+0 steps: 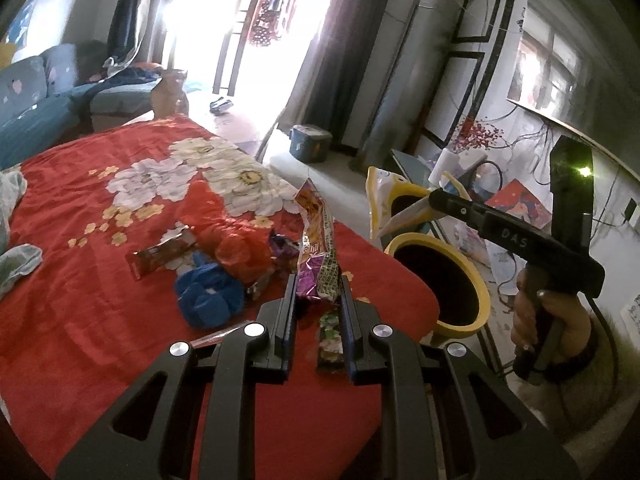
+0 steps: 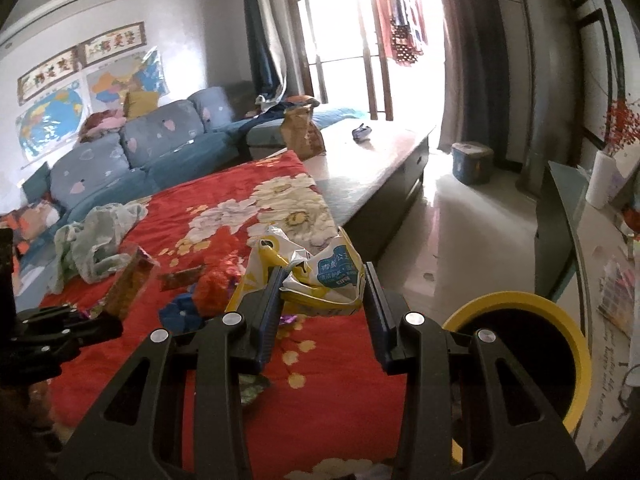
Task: Collect trash
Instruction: 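Carry the wrapper and snack bag over the bin and open both tools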
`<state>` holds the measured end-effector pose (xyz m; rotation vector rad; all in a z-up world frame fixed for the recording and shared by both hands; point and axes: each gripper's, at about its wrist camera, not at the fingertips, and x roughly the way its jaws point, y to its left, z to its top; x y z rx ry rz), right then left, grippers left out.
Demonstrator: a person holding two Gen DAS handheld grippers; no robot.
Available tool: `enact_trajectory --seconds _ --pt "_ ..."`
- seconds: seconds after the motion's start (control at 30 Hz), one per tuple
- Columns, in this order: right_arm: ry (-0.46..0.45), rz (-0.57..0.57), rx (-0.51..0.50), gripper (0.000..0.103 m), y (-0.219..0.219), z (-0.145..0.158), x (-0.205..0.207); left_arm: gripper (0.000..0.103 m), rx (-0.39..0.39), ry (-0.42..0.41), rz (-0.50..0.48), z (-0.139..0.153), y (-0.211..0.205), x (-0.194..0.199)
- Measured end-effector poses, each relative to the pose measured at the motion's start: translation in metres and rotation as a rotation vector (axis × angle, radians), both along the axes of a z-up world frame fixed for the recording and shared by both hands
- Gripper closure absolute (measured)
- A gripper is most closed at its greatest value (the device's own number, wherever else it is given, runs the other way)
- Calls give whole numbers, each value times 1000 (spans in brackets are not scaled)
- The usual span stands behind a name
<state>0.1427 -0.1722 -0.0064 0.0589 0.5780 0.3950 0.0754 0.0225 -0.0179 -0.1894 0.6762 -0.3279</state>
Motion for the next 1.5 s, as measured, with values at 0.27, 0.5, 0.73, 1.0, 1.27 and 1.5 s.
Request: enact_trajectory --seconds 0.27,0.5,0.73,1.0,1.27,1.5 --pt "6 -56 4 72 -23 -2 1 85 7 -6 -37 -1 -21 4" --pt "7 -114 10 72 -47 -2 4 85 7 -9 -66 -2 -37 10" --pt "15 -165 17 72 -69 -7 7 85 3 -13 -98 -1 -56 15" --pt "31 -228 21 72 -94 -14 9 85 0 -13 -140 0 -85 24" --pt "39 -300 25 72 -121 -20 9 85 0 -6 -180 -4 -109 34" --pt "52 -359 33 72 -142 -25 9 85 7 0 -203 -8 -125 41"
